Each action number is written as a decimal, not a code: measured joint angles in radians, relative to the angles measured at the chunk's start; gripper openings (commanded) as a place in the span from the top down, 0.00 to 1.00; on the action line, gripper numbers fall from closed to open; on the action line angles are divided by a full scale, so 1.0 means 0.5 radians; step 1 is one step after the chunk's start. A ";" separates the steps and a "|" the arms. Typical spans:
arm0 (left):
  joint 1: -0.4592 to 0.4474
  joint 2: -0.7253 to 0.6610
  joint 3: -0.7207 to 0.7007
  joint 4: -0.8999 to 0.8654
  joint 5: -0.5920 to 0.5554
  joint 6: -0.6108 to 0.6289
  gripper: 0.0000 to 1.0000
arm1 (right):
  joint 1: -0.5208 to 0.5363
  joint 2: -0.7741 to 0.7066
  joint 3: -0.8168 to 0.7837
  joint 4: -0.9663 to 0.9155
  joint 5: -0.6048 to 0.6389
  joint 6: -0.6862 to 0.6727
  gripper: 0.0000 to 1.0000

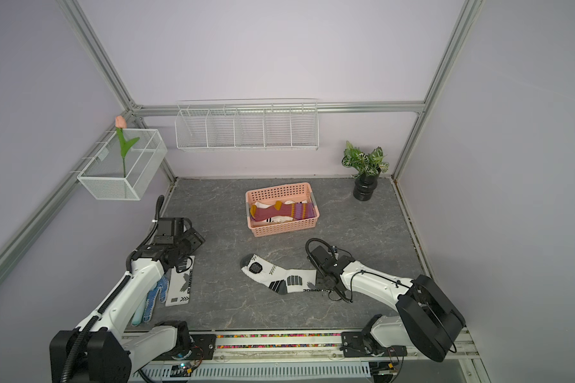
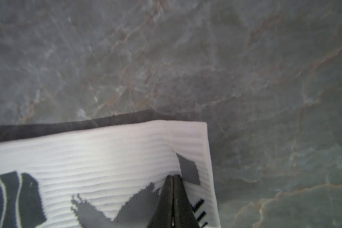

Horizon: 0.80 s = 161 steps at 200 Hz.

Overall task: Place the socks together as a pair
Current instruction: Move the sock to the center of the board.

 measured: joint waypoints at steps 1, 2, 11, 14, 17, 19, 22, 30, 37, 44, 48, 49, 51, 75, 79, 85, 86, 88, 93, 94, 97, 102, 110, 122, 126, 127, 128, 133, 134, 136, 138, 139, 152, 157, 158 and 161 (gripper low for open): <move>0.005 0.005 0.000 -0.002 0.001 0.000 0.23 | -0.004 0.006 0.004 0.005 0.001 -0.008 0.93; 0.008 0.010 0.000 -0.004 0.002 0.000 0.23 | -0.005 0.009 0.006 0.009 0.000 -0.011 0.93; 0.043 0.079 0.000 -0.029 0.008 0.003 0.23 | -0.021 0.043 0.028 0.045 0.010 -0.040 0.93; 0.052 0.105 0.000 -0.037 0.009 0.004 0.23 | -0.026 0.050 0.033 0.055 0.014 -0.053 0.93; 0.054 0.122 0.001 -0.044 0.012 0.008 0.24 | -0.030 0.057 0.037 0.066 0.015 -0.063 0.93; 0.055 0.139 0.001 -0.050 0.011 0.007 0.24 | -0.031 0.060 0.040 0.073 0.016 -0.071 0.93; 0.056 0.156 0.003 -0.061 0.011 0.008 0.24 | -0.034 0.065 0.042 0.083 0.018 -0.085 0.92; 0.056 0.216 0.016 -0.095 0.010 0.014 0.26 | -0.040 0.070 0.047 0.102 0.019 -0.113 0.92; 0.055 0.268 0.041 -0.125 0.009 0.025 0.27 | -0.043 0.069 0.052 0.111 0.021 -0.143 0.91; 0.055 0.323 0.076 -0.153 0.002 0.037 0.28 | -0.044 0.063 0.056 0.121 0.020 -0.172 0.89; 0.056 0.359 0.099 -0.168 -0.006 0.038 0.29 | -0.045 0.050 0.057 0.127 0.020 -0.192 0.88; 0.056 0.364 0.103 -0.170 -0.007 0.040 0.29 | -0.045 0.049 0.057 0.129 0.019 -0.195 0.88; 0.056 0.381 0.116 -0.178 -0.008 0.046 0.29 | -0.045 0.038 0.058 0.130 0.016 -0.208 0.87; 0.055 0.566 0.259 -0.229 -0.061 0.072 0.32 | -0.045 -0.226 0.057 0.160 0.018 -0.340 0.75; 0.055 0.594 0.278 -0.236 -0.076 0.077 0.32 | -0.046 -0.286 0.058 0.164 0.021 -0.352 0.74; 0.055 0.626 0.304 -0.250 -0.094 0.083 0.33 | -0.046 -0.391 0.057 0.178 0.029 -0.390 0.73; 0.055 0.636 0.311 -0.253 -0.102 0.082 0.33 | -0.046 -0.404 0.057 0.179 0.030 -0.391 0.72; 0.055 0.647 0.320 -0.260 -0.111 0.084 0.33 | -0.045 -0.438 0.057 0.185 0.033 -0.410 0.71; 0.055 0.678 0.341 -0.272 -0.130 0.087 0.34 | -0.046 -0.507 0.057 0.191 0.038 -0.425 0.71; 0.054 0.681 0.344 -0.275 -0.133 0.087 0.34 | -0.046 -0.526 0.057 0.193 0.041 -0.434 0.71; 0.053 0.697 0.357 -0.283 -0.140 0.090 0.35 | -0.045 -0.565 0.057 0.195 0.046 -0.455 0.71; 0.051 0.730 0.379 -0.295 -0.159 0.093 0.35 | -0.045 -0.627 0.057 0.198 0.059 -0.472 0.71; 0.045 0.779 0.409 -0.310 -0.186 0.099 0.35 | -0.046 -0.705 0.057 0.196 0.074 -0.502 0.71; 0.022 0.849 0.449 -0.336 -0.237 0.105 0.36 | -0.046 -0.787 0.055 0.193 0.093 -0.540 0.70; 0.012 0.877 0.465 -0.348 -0.253 0.107 0.36 | -0.046 -0.806 0.053 0.192 0.100 -0.551 0.70; 0.007 0.887 0.471 -0.352 -0.260 0.108 0.36 | -0.046 -0.812 0.051 0.192 0.104 -0.555 0.70; 0.005 0.891 0.474 -0.356 -0.263 0.108 0.36 | -0.046 -0.814 0.051 0.192 0.105 -0.557 0.70; -0.009 0.926 0.497 -0.369 -0.283 0.113 0.36 | -0.046 -0.833 0.050 0.186 0.112 -0.566 0.70; -0.014 0.936 0.503 -0.373 -0.291 0.114 0.36 | -0.046 -0.835 0.050 0.186 0.113 -0.568 0.70; -0.021 0.949 0.513 -0.380 -0.296 0.114 0.36 | -0.046 -0.841 0.049 0.184 0.116 -0.575 0.70; -0.027 0.967 0.523 -0.385 -0.304 0.116 0.36 | -0.046 -0.845 0.048 0.184 0.117 -0.578 0.70; -0.031 0.973 0.526 -0.387 -0.307 0.116 0.36 | -0.046 -0.848 0.048 0.183 0.120 -0.578 0.70; -0.075 1.074 0.592 -0.418 -0.366 0.127 0.36 | -0.046 -0.872 0.040 0.177 0.127 -0.596 0.70; -0.089 1.105 0.611 -0.423 -0.381 0.130 0.37 | -0.046 -0.878 0.036 0.177 0.127 -0.603 0.70; -0.091 1.110 0.613 -0.423 -0.383 0.130 0.37 | -0.046 -0.879 0.036 0.176 0.127 -0.603 0.70; -0.101 1.132 0.625 -0.429 -0.392 0.134 0.37 | -0.046 -0.882 0.033 0.176 0.127 -0.609 0.70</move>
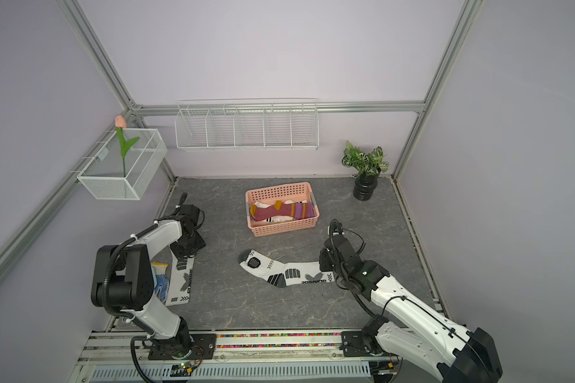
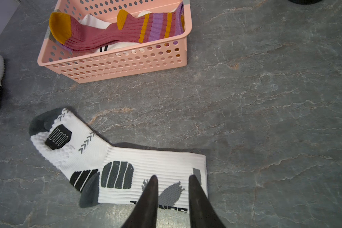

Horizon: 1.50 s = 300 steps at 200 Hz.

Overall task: Place the socks together as a pair
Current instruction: Move the sock to the center of the board, then pick up the sock from the center of the board.

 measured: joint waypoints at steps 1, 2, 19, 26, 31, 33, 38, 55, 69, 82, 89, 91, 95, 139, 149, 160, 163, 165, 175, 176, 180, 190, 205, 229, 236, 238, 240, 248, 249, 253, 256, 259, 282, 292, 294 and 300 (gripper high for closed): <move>-0.002 0.003 0.003 -0.001 -0.001 0.001 0.37 | 0.000 0.000 -0.001 -0.001 0.000 -0.001 0.70; -0.005 0.011 0.008 -0.004 -0.002 0.002 0.37 | 0.000 -0.002 -0.002 0.000 0.000 0.000 0.70; -0.032 0.098 0.051 -0.015 -0.034 0.009 0.39 | 0.000 -0.011 -0.021 -0.005 -0.001 -0.006 0.70; -0.036 0.123 0.059 -0.018 -0.053 0.009 0.40 | 0.000 -0.014 -0.031 -0.006 -0.001 -0.006 0.70; -0.038 0.134 0.064 -0.028 -0.069 0.009 0.41 | 0.000 -0.018 -0.038 -0.008 -0.001 -0.006 0.71; -0.038 0.137 0.068 -0.031 -0.076 0.009 0.42 | 0.000 -0.019 -0.040 -0.007 -0.001 -0.006 0.70; -0.039 0.142 0.074 -0.037 -0.092 0.007 0.44 | 0.000 -0.024 -0.049 -0.008 -0.001 -0.006 0.71; -0.039 0.158 0.078 -0.054 -0.145 0.009 0.52 | 0.000 -0.040 -0.068 -0.014 -0.002 -0.006 0.70; -0.039 0.169 0.078 -0.067 -0.182 0.004 0.63 | 0.000 -0.056 -0.079 -0.015 -0.002 -0.006 0.70; -0.040 0.182 0.078 -0.076 -0.203 0.000 0.81 | 0.000 -0.060 -0.080 -0.014 -0.002 -0.006 0.70; -0.041 0.191 0.078 -0.077 -0.210 -0.006 0.88 | 0.000 -0.060 -0.081 -0.014 -0.002 -0.006 0.70; -0.042 0.193 0.077 -0.074 -0.212 -0.011 0.89 | 0.000 -0.060 -0.081 -0.014 -0.002 -0.006 0.70; -0.043 0.197 0.077 -0.078 -0.214 -0.008 0.90 | 0.000 -0.060 -0.081 -0.014 -0.002 -0.006 0.70; -0.059 0.148 0.079 -0.105 -0.117 -0.024 1.00 | 0.000 -0.115 -0.090 0.002 -0.045 -0.005 0.60; -0.060 0.092 0.079 -0.114 -0.063 -0.025 1.00 | 0.000 -0.154 -0.109 0.027 -0.082 -0.010 0.58; -0.060 -0.001 0.085 -0.128 0.004 -0.040 1.00 | 0.000 -0.195 -0.134 0.064 -0.142 -0.010 0.52; -0.060 -0.031 0.085 -0.133 0.025 -0.045 1.00 | 0.000 -0.204 -0.141 0.079 -0.162 -0.014 0.50; -0.060 -0.053 0.087 -0.135 0.039 -0.047 1.00 | 0.000 -0.210 -0.146 0.085 -0.174 -0.015 0.48; -0.060 -0.163 0.092 -0.148 0.108 -0.069 1.00 | 0.005 -0.224 -0.167 0.134 -0.240 -0.019 0.42; -0.060 -0.177 0.092 -0.150 0.114 -0.072 1.00 | 0.005 -0.226 -0.169 0.143 -0.249 -0.028 0.41; -0.060 -0.230 0.095 -0.155 0.143 -0.086 1.00 | 0.008 -0.226 -0.175 0.163 -0.269 -0.016 0.39; -0.060 -0.336 0.097 -0.156 0.195 -0.116 1.00 | 0.029 -0.220 -0.186 0.216 -0.320 -0.050 0.33; -0.062 -0.497 0.097 -0.163 0.277 -0.179 1.00 | 0.105 -0.199 -0.198 0.314 -0.362 -0.076 0.26; -0.062 -0.740 0.047 -0.117 0.446 -0.298 1.00 | 0.320 -0.122 -0.198 0.506 -0.371 -0.159 0.19; -0.062 -0.809 0.016 -0.100 0.499 -0.328 1.00 | 0.375 -0.094 -0.201 0.577 -0.378 -0.177 0.16; -0.062 -0.824 0.010 -0.096 0.510 -0.336 1.00 | 0.388 -0.085 -0.202 0.600 -0.378 -0.183 0.15; -0.062 -0.848 0.001 -0.092 0.526 -0.346 1.00 | 0.402 -0.074 -0.205 0.633 -0.381 -0.182 0.14; -0.062 -0.916 -0.026 -0.076 0.584 -0.375 1.00 | 0.449 -0.034 -0.218 0.747 -0.392 -0.204 0.11; -0.062 -0.925 -0.030 -0.072 0.594 -0.380 1.00 | 0.453 -0.031 -0.219 0.758 -0.393 -0.210 0.11; -0.062 -0.960 -0.037 -0.068 0.622 -0.397 1.00 | 0.473 -0.005 -0.226 0.821 -0.397 -0.216 0.11; -0.062 -0.980 -0.040 -0.065 0.641 -0.408 1.00 | 0.490 0.013 -0.230 0.860 -0.399 -0.226 0.11; -0.062 -1.005 -0.043 -0.060 0.661 -0.422 1.00 | 0.501 0.031 -0.233 0.899 -0.400 -0.231 0.10; -0.063 -1.185 -0.052 0.013 0.800 -0.517 1.00 | 0.612 0.244 -0.228 1.199 -0.434 -0.293 0.10; -0.063 -1.264 -0.054 0.047 0.857 -0.562 1.00 | 0.645 0.346 -0.223 1.315 -0.454 -0.317 0.10; -0.063 -1.282 -0.055 0.056 0.867 -0.571 1.00 | 0.651 0.373 -0.220 1.342 -0.465 -0.319 0.10; -0.063 -1.322 -0.055 0.075 0.897 -0.596 1.00 | 0.662 0.438 -0.212 1.405 -0.481 -0.328 0.10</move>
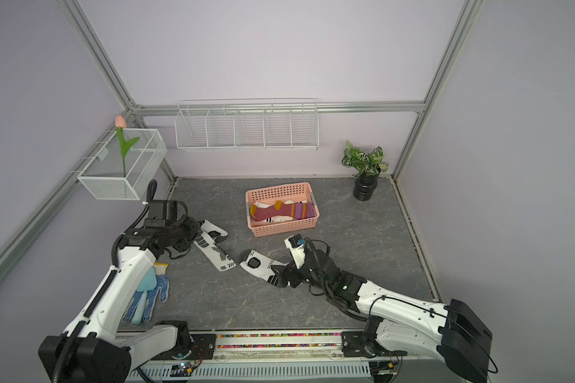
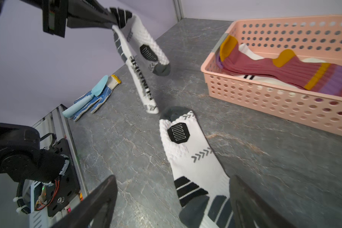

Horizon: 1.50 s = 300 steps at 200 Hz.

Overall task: Place the socks together as a pair
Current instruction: Pick up the sock from the center of the board, then flatten out the sock.

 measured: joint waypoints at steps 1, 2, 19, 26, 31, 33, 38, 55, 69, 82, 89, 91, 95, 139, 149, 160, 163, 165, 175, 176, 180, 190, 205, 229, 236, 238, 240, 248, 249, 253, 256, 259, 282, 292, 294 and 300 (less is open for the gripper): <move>0.000 -0.009 0.000 0.005 0.008 -0.006 1.00 | 0.002 0.009 0.002 0.008 -0.005 -0.001 0.10; 0.000 -0.014 0.000 0.008 0.011 -0.010 1.00 | 0.005 0.024 0.005 0.020 -0.008 -0.002 0.10; 0.000 -0.112 0.002 0.053 0.093 -0.075 1.00 | 0.020 0.215 0.064 0.163 -0.066 -0.008 0.10; 0.000 -0.139 0.006 0.058 0.121 -0.097 1.00 | 0.023 0.289 0.095 0.221 -0.087 -0.008 0.10; 0.000 -0.153 0.008 0.063 0.143 -0.117 1.00 | 0.025 0.341 0.120 0.266 -0.105 -0.008 0.10; 0.000 -0.159 0.008 0.066 0.152 -0.127 1.00 | 0.025 0.364 0.130 0.286 -0.108 -0.007 0.10; 0.000 -0.171 0.011 0.071 0.170 -0.143 1.00 | 0.026 0.404 0.151 0.322 -0.120 -0.008 0.10; 0.000 -0.208 0.024 0.088 0.235 -0.201 1.00 | 0.029 0.553 0.241 0.443 -0.149 -0.017 0.02; 0.000 -0.243 0.041 0.101 0.286 -0.252 1.00 | 0.028 0.653 0.331 0.495 -0.165 -0.051 0.01; 0.000 -0.288 0.047 0.129 0.332 -0.316 1.00 | 0.024 0.740 0.423 0.530 -0.195 -0.084 0.00; 0.000 -0.316 0.047 0.146 0.359 -0.352 1.00 | 0.022 0.782 0.467 0.551 -0.211 -0.102 0.00; 0.000 -0.323 0.047 0.152 0.365 -0.360 1.00 | 0.021 0.795 0.479 0.558 -0.212 -0.108 0.01; 0.000 -0.342 0.047 0.163 0.378 -0.383 1.00 | 0.019 0.819 0.500 0.576 -0.224 -0.117 0.01; 0.000 -0.485 0.047 0.240 0.438 -0.517 1.00 | -0.050 1.038 0.570 0.793 -0.313 -0.127 0.02; 0.000 -0.502 0.047 0.258 0.451 -0.544 1.00 | -0.083 1.093 0.576 0.861 -0.333 -0.092 0.02; 0.000 -0.514 0.047 0.271 0.464 -0.568 1.00 | -0.114 1.140 0.579 0.939 -0.356 -0.060 0.02; 0.000 -0.517 0.047 0.273 0.467 -0.575 1.00 | -0.122 1.151 0.579 0.961 -0.362 -0.052 0.02; 0.000 -0.517 0.047 0.275 0.468 -0.578 1.00 | -0.126 1.155 0.579 0.971 -0.362 -0.051 0.02; 0.000 -0.519 0.047 0.282 0.477 -0.594 1.00 | -0.143 1.182 0.581 1.043 -0.376 -0.034 0.02; 0.000 -0.519 0.047 0.282 0.478 -0.595 1.00 | -0.143 1.183 0.581 1.047 -0.378 -0.033 0.02; 0.000 -0.519 0.047 0.283 0.480 -0.598 1.00 | -0.146 1.192 0.585 1.071 -0.385 -0.028 0.02; 0.000 -0.519 0.047 0.288 0.487 -0.610 1.00 | -0.148 1.213 0.616 1.095 -0.404 -0.021 0.00; 0.000 -0.520 0.047 0.298 0.500 -0.624 1.00 | -0.148 1.240 0.684 1.145 -0.442 -0.006 0.04; 0.000 -0.520 0.047 0.299 0.504 -0.637 1.00 | -0.146 1.243 0.726 1.252 -0.500 0.018 0.23; 0.000 -0.521 0.047 0.299 0.503 -0.639 1.00 | -0.146 1.243 0.726 1.273 -0.509 0.022 0.35; 0.000 -0.521 0.047 0.299 0.501 -0.639 1.00 | -0.146 1.243 0.726 1.278 -0.507 0.040 0.38; 0.000 -0.522 0.047 0.298 0.499 -0.640 1.00 | -0.146 1.243 0.726 1.278 -0.508 0.037 0.41; 0.000 -0.524 0.047 0.298 0.494 -0.639 1.00 | -0.145 1.241 0.725 1.281 -0.516 0.034 0.53; 0.000 -0.525 0.047 0.298 0.493 -0.639 1.00 | -0.145 1.241 0.725 1.281 -0.515 0.034 0.54; 0.000 -0.527 0.047 0.297 0.485 -0.639 1.00 | -0.144 1.240 0.723 1.279 -0.512 0.051 0.61; 0.000 -0.529 0.047 0.296 0.481 -0.639 1.00 | -0.143 1.236 0.723 1.275 -0.518 0.036 0.65; 0.000 -0.531 0.047 0.295 0.474 -0.638 1.00 | -0.143 1.234 0.723 1.273 -0.517 0.056 0.68; 0.000 -0.541 0.038 0.292 0.413 -0.620 1.00 | -0.130 1.141 0.687 1.189 -0.516 0.056 0.91; 0.000 -0.541 0.030 0.282 0.370 -0.597 1.00 | -0.121 1.065 0.681 1.096 -0.508 0.071 0.93; 0.000 -0.540 0.029 0.277 0.361 -0.591 1.00 | -0.117 1.051 0.681 1.080 -0.509 0.062 0.93; 0.000 -0.537 0.026 0.262 0.327 -0.574 1.00 | -0.106 0.995 0.681 1.000 -0.507 0.066 0.93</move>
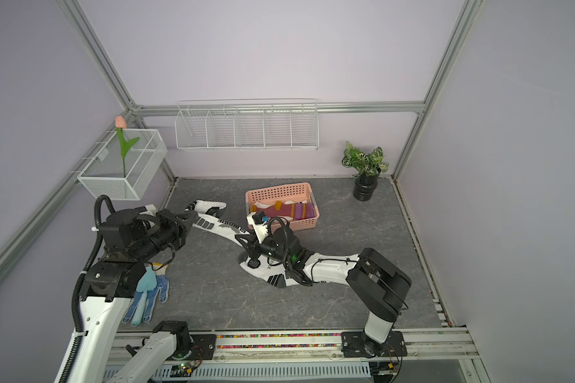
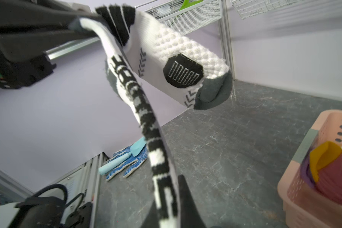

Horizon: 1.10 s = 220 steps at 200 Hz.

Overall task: Place the socks together as a pair
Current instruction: Flatten out the sock.

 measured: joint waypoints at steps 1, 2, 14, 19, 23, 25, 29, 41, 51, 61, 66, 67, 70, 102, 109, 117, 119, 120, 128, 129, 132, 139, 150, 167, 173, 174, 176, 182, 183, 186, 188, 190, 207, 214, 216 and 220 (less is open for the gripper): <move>0.000 0.001 0.000 -0.002 -0.010 0.007 1.00 | 0.002 -0.007 0.000 -0.010 -0.002 0.000 0.93; 0.000 0.002 0.000 -0.004 -0.013 0.010 1.00 | 0.003 -0.013 0.001 -0.021 -0.002 0.001 0.93; 0.000 0.007 -0.011 -0.034 -0.096 0.056 1.00 | 0.033 -0.114 0.033 -0.224 -0.002 0.003 0.93; 0.000 0.007 -0.024 -0.047 -0.137 0.078 1.00 | 0.048 -0.144 0.060 -0.314 -0.002 0.004 0.93; 0.000 0.007 -0.035 -0.055 -0.164 0.088 1.00 | 0.060 -0.162 0.083 -0.380 -0.001 0.005 0.93; 0.000 0.006 -0.042 -0.061 -0.179 0.093 1.00 | 0.068 -0.172 0.098 -0.418 -0.002 0.004 0.93; 0.000 0.005 -0.060 -0.065 -0.205 0.105 1.00 | 0.079 -0.185 0.121 -0.476 -0.001 0.005 0.93; 0.000 0.004 -0.127 -0.067 -0.259 0.134 0.99 | 0.114 -0.221 0.181 -0.649 0.000 0.015 0.93; -0.001 0.005 -0.192 -0.059 -0.272 0.143 0.97 | 0.135 -0.246 0.199 -0.768 0.008 0.022 0.93; -0.002 0.012 -0.257 -0.050 -0.262 0.152 0.94 | 0.148 -0.266 0.201 -0.886 0.039 0.024 0.93; -0.003 0.018 -0.291 -0.040 -0.250 0.156 0.93 | 0.153 -0.272 0.201 -0.942 0.060 0.022 0.93; -0.004 0.020 -0.294 -0.040 -0.247 0.157 0.92 | 0.153 -0.272 0.201 -0.958 0.070 0.019 0.93; -0.004 0.024 -0.308 -0.036 -0.238 0.161 0.91 | 0.154 -0.274 0.201 -0.990 0.090 0.012 0.93; -0.009 0.086 -0.420 0.061 -0.097 0.197 0.68 | 0.155 -0.266 0.231 -1.295 0.330 -0.164 0.93; -0.009 0.094 -0.436 0.076 -0.075 0.211 0.62 | 0.155 -0.250 0.266 -1.359 0.388 -0.231 0.93; -0.009 0.098 -0.446 0.085 -0.069 0.215 0.58 | 0.155 -0.227 0.312 -1.411 0.451 -0.311 0.93; -0.009 0.099 -0.446 0.087 -0.070 0.206 0.57 | 0.155 -0.223 0.322 -1.420 0.462 -0.325 0.93; -0.009 0.099 -0.447 0.086 -0.068 0.214 0.56 | 0.155 -0.217 0.330 -1.425 0.474 -0.340 0.93; -0.009 0.099 -0.449 0.092 -0.069 0.235 0.54 | 0.155 -0.185 0.386 -1.460 0.539 -0.439 0.93; -0.009 0.098 -0.449 0.094 -0.069 0.245 0.54 | 0.155 -0.180 0.392 -1.463 0.549 -0.449 0.93; -0.009 0.098 -0.449 0.096 -0.070 0.241 0.54 | 0.155 -0.166 0.415 -1.478 0.570 -0.484 0.93; -0.008 0.096 -0.449 0.101 -0.078 0.258 0.53 | 0.155 -0.128 0.474 -1.500 0.629 -0.581 0.93; 0.001 0.095 -0.449 0.106 -0.092 0.275 0.52 | 0.151 -0.056 0.570 -1.514 0.716 -0.746 0.93; 0.049 0.088 -0.449 0.106 -0.109 0.289 0.51 | 0.144 0.061 0.713 -1.502 0.838 -1.002 0.93; 0.078 0.082 -0.450 0.106 -0.114 0.292 0.51 | 0.142 0.101 0.755 -1.483 0.874 -1.097 0.93; 0.081 0.082 -0.450 0.107 -0.114 0.292 0.51 | 0.141 0.111 0.764 -1.476 0.882 -1.120 0.93; 0.093 0.079 -0.452 0.107 -0.114 0.292 0.51 | 0.140 0.127 0.781 -1.465 0.891 -1.161 0.93; 0.127 0.071 -0.454 0.107 -0.114 0.296 0.51 | 0.137 0.169 0.827 -1.448 0.923 -1.260 0.93; 0.132 0.071 -0.454 0.107 -0.114 0.296 0.51 | 0.136 0.173 0.833 -1.448 0.923 -1.272 0.93; 0.146 0.068 -0.456 0.107 -0.113 0.298 0.51 | 0.133 0.201 0.867 -1.440 0.938 -1.324 0.93; 0.157 0.065 -0.456 0.107 -0.114 0.298 0.51 | 0.131 0.211 0.881 -1.434 0.941 -1.349 0.93; 0.170 0.062 -0.456 0.106 -0.114 0.298 0.51 | 0.130 0.229 0.906 -1.431 0.944 -1.386 0.93; 0.244 0.046 -0.456 0.106 -0.126 0.301 0.51 | 0.118 0.363 1.123 -1.394 0.960 -1.640 0.93; 0.266 0.042 -0.455 0.101 -0.133 0.320 0.51 | 0.115 0.405 1.221 -1.376 0.953 -1.734 0.93; 0.270 0.041 -0.453 0.098 -0.136 0.326 0.51 | 0.115 0.414 1.240 -1.372 0.948 -1.754 0.93; 0.279 0.041 -0.449 0.092 -0.140 0.336 0.51 | 0.115 0.431 1.289 -1.363 0.943 -1.796 0.93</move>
